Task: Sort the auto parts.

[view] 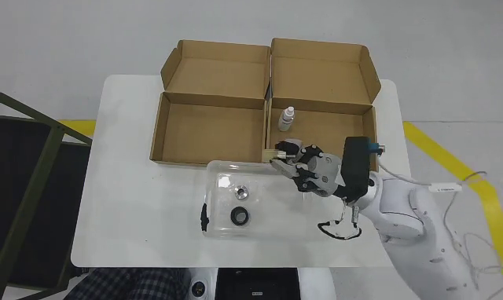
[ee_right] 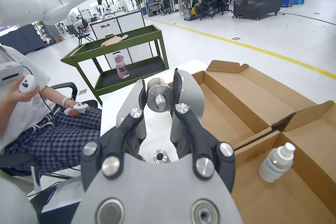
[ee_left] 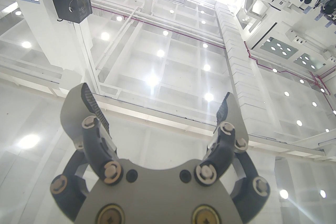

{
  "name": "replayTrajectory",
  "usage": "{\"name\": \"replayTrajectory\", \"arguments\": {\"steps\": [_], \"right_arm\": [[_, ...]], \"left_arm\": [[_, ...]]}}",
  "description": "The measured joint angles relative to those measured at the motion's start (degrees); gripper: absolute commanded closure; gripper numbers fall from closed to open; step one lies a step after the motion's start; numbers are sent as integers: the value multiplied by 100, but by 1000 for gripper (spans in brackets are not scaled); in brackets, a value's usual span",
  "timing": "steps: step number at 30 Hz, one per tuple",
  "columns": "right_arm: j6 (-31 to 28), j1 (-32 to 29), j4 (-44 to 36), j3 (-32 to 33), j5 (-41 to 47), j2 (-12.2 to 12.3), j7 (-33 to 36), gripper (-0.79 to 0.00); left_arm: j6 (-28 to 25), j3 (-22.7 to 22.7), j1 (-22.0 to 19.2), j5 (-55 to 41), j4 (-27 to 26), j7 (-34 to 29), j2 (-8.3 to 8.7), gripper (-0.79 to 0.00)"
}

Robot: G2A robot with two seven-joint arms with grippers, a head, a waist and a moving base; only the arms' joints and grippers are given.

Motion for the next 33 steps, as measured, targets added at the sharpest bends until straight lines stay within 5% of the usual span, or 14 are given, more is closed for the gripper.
{"name": "replayTrajectory", "arguments": {"steps": [16, 33], "right_arm": [[106, -248, -330, 502, 77, 29, -209, 0], [-69, -127, -133, 294, -492, 44, 273, 0]], "left_arm": [[0, 0, 0, 0, 0, 0, 0, -785], [0, 0, 0, 0, 0, 0, 0, -785]]}}
